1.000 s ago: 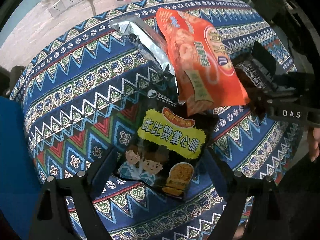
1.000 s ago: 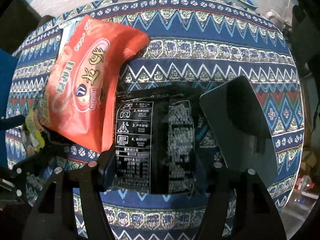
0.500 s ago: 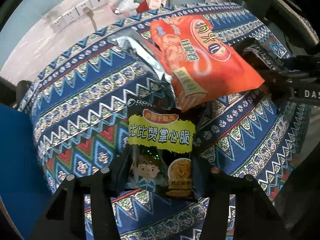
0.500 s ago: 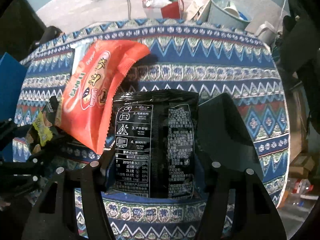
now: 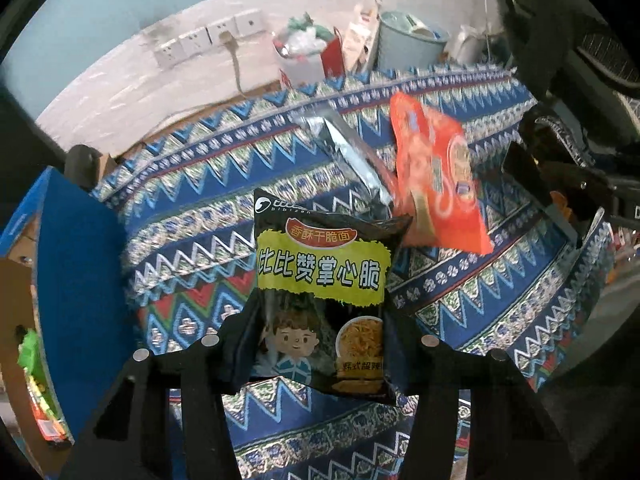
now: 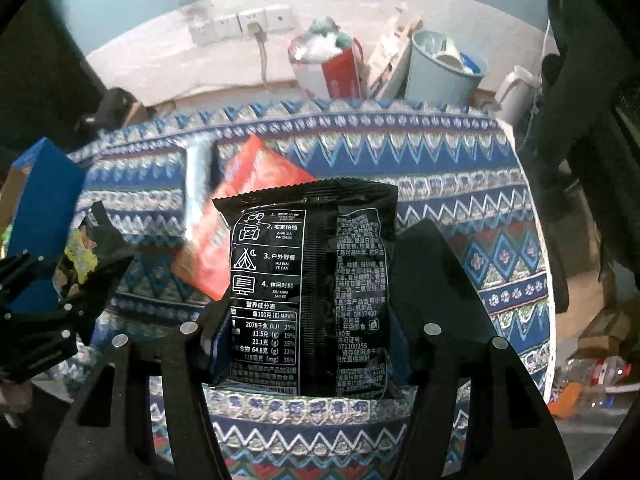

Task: Organize snacks
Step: 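Grasp the black-yellow snack bag with the left gripper while the right grasps the black bag, then lift both held bags and carry them over the cardboard box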

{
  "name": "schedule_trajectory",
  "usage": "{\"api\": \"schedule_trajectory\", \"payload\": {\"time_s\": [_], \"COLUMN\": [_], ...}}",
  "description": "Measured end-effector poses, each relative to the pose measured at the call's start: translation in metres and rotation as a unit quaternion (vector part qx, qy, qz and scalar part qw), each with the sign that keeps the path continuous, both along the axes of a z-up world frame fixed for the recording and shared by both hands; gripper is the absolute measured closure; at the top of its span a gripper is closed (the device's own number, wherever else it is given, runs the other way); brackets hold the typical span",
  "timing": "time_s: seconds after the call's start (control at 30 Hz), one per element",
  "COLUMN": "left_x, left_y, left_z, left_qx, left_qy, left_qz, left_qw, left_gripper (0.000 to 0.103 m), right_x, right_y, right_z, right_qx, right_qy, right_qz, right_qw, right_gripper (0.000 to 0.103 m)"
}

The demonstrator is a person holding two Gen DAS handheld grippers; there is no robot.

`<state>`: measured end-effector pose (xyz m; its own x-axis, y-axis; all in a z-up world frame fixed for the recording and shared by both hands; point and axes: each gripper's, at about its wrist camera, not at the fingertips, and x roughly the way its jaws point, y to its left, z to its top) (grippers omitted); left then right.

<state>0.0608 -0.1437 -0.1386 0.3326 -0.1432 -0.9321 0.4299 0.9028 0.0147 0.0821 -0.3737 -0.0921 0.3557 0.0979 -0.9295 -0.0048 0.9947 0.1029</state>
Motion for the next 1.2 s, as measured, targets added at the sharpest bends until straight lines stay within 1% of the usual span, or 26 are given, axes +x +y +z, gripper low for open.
{"api": "schedule_trajectory", "payload": {"time_s": [0.17, 0.27, 0.47, 0.57, 0.7, 0.87, 1.2], "left_x": [-0.007, -0.01, -0.016, -0.019, -0.02, -0.021, -0.026], "left_y": [0.018, 0.032, 0.058, 0.071, 0.086, 0.101, 0.143], "left_z": [0.028, 0.042, 0.066, 0.076, 0.086, 0.094, 0.107], "left_qx": [0.001, -0.004, -0.006, -0.014, -0.021, -0.021, -0.036], "left_qy": [-0.037, -0.048, -0.073, -0.079, -0.087, -0.101, -0.111], "left_qz": [0.014, 0.027, 0.05, 0.063, 0.076, 0.091, 0.127], "left_qw": [0.9992, 0.9985, 0.9961, 0.9948, 0.9931, 0.9906, 0.985], "left_gripper": [0.048, 0.048, 0.048, 0.048, 0.048, 0.048, 0.048], "right_x": [-0.004, -0.005, -0.002, -0.001, 0.001, 0.007, 0.018], "right_y": [0.012, 0.019, 0.037, 0.049, 0.067, 0.092, 0.146], "right_z": [0.02, 0.032, 0.046, 0.051, 0.057, 0.063, 0.068], "right_qx": [0.006, 0.008, 0.018, 0.022, 0.025, 0.028, 0.031], "right_qy": [-0.023, -0.035, -0.056, -0.064, -0.071, -0.081, -0.086], "right_qz": [0.013, 0.021, 0.04, 0.053, 0.071, 0.096, 0.142], "right_qw": [1.0, 0.999, 0.997, 0.996, 0.995, 0.992, 0.986], "right_gripper": [0.04, 0.04, 0.04, 0.04, 0.04, 0.04, 0.04]}}
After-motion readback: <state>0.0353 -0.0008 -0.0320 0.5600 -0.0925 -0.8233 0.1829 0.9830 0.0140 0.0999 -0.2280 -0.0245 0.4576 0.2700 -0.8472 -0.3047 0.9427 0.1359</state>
